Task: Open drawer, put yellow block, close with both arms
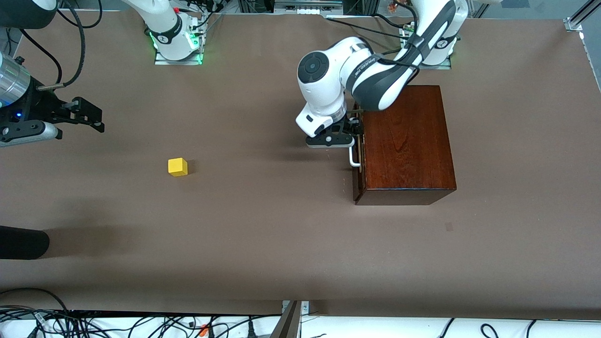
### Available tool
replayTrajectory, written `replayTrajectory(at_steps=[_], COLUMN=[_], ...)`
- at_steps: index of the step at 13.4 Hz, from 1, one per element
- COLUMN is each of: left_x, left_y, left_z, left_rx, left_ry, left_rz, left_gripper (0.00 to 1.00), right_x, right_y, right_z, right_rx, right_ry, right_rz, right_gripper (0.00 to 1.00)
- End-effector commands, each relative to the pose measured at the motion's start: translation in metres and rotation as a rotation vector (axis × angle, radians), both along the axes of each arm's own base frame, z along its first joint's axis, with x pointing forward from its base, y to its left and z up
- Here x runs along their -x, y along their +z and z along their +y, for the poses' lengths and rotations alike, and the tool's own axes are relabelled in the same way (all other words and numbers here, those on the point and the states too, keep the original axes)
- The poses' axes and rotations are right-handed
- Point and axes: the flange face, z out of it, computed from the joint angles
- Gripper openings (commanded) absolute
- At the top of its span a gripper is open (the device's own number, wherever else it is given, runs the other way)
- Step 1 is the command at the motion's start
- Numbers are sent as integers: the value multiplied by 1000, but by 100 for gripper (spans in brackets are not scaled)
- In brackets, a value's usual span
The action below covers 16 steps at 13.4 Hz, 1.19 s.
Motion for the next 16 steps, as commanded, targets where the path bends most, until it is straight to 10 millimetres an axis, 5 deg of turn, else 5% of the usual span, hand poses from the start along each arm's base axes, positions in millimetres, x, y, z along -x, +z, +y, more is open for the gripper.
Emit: replayTrajectory(at_steps=[1, 16], left_x=[-3, -5], left_y=[-12, -60], left_z=[0, -6], left_rx=[-11, -49], left_ry=[-30, 33], left_rz=[-14, -37], left_gripper=[100, 100], right_x=[-3, -4], right_y=[4, 4], right_z=[-2, -2], right_rx=[-17, -17], right_ry=[-14, -10], right_rz=[-8, -10], right_gripper=[100, 100])
